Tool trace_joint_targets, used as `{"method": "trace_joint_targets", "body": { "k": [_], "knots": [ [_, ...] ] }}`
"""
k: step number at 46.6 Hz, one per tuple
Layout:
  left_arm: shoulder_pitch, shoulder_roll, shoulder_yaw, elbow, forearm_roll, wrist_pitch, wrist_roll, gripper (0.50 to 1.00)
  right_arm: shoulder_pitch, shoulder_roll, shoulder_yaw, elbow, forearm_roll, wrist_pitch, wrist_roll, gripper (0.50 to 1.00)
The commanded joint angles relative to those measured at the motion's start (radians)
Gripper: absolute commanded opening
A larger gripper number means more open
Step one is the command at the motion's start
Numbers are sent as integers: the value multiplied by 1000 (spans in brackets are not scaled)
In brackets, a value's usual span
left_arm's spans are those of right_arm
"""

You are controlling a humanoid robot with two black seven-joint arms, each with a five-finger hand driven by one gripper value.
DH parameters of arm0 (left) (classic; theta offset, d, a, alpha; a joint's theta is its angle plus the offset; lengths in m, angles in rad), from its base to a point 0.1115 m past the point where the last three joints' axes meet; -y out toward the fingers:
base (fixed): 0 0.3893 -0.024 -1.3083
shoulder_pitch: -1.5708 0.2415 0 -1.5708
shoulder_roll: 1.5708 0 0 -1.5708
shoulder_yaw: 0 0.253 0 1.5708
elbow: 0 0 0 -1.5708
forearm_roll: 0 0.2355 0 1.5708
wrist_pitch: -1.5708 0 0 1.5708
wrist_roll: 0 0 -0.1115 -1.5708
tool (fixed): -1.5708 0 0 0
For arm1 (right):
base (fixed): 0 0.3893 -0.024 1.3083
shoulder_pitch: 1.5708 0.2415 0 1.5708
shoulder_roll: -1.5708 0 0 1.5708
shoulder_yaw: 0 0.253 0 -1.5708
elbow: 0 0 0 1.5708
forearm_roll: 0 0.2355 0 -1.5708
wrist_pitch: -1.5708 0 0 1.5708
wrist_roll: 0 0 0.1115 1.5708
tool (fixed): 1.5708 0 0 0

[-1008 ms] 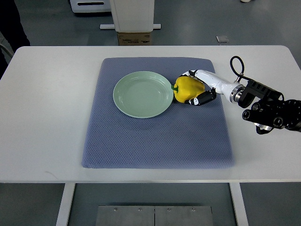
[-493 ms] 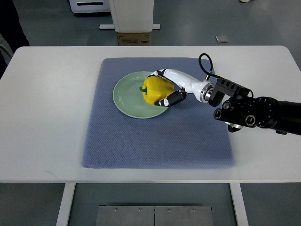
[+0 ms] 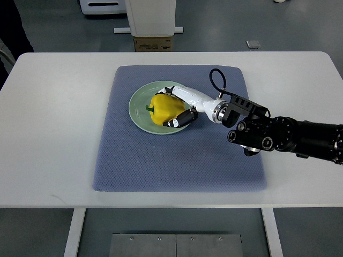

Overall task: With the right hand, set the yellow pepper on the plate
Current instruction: 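Carry the pepper with the right hand onto the green plate, then open the right hand and lift it off the pepper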

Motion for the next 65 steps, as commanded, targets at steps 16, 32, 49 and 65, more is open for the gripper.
{"method": "trace_joint_targets", "body": {
  "k": [16, 32, 49, 65],
  "knots": [
    [0, 0, 0, 0, -1, 0, 0, 1000, -10, 11, 1, -17, 0, -1, 1, 1000],
    [0, 0, 0, 0, 0, 0, 0, 1000, -43, 0, 131, -17, 34, -4, 0, 1000],
    [0, 0, 0, 0, -1, 0, 0, 1000, -147, -40, 484, -27, 80, -4, 1, 1000],
    [0, 0, 0, 0, 0, 0, 0, 1000, -231, -89, 633, -25, 93, 1, 3, 1000]
  ]
}}
